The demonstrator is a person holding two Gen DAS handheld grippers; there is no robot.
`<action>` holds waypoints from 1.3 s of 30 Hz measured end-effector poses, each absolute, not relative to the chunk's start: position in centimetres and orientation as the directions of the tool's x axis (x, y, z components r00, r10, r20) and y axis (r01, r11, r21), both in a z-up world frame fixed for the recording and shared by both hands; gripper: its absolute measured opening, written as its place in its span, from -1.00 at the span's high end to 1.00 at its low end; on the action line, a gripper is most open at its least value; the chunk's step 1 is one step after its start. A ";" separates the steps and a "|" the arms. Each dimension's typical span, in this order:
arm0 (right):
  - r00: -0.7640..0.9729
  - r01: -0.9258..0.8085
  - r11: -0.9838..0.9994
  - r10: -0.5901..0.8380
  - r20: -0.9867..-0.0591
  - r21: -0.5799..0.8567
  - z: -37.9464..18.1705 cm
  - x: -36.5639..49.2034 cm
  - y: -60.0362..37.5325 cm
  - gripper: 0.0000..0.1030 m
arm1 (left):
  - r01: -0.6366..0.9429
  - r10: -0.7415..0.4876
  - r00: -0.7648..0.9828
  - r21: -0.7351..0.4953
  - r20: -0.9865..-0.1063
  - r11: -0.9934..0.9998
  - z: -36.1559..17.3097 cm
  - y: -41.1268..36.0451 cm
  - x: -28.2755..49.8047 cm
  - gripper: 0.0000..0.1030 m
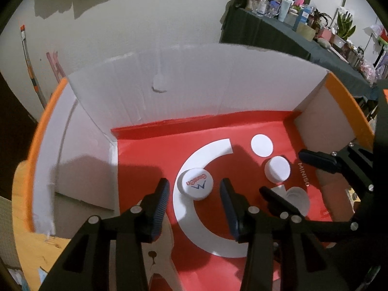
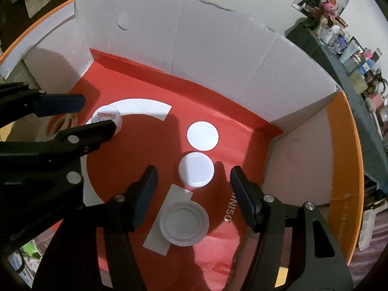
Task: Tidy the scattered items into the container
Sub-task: 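Open the right gripper to drop the white lid while the left gripper releases the GanEn cap, then withdraw both open grippers from the box back over the pile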
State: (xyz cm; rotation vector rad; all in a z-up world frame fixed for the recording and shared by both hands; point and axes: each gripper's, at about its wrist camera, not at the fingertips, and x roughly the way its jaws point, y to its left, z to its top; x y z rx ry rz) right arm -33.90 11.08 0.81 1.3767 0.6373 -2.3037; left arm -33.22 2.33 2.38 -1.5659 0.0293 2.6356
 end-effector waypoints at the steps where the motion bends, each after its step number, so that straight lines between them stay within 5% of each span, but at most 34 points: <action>1: -0.450 0.536 -0.824 -0.094 -0.888 -0.184 1.0 -33.9 11.0 -0.19 | -0.077 0.055 -0.482 -0.020 -0.874 -0.997 2.5 2.6 -33.0 0.10; 8: -0.478 0.531 -0.826 -0.108 -0.872 -0.188 2.3 -33.9 11.1 -0.23 | -0.092 0.066 -0.528 -0.021 -0.847 -0.996 4.8 3.2 -32.1 -0.08; 21: -0.533 0.519 -0.833 -0.142 -0.834 -0.190 5.2 -29.3 10.8 -0.35 | -0.104 0.090 -0.603 -0.033 -0.792 -0.994 9.2 2.5 -27.6 -0.12; 39: -0.643 0.524 -0.836 -0.264 -0.719 -0.161 12.2 -19.3 13.7 -0.57 | -0.138 0.126 -0.723 -0.036 -0.679 -0.990 14.4 1.6 -17.4 -0.50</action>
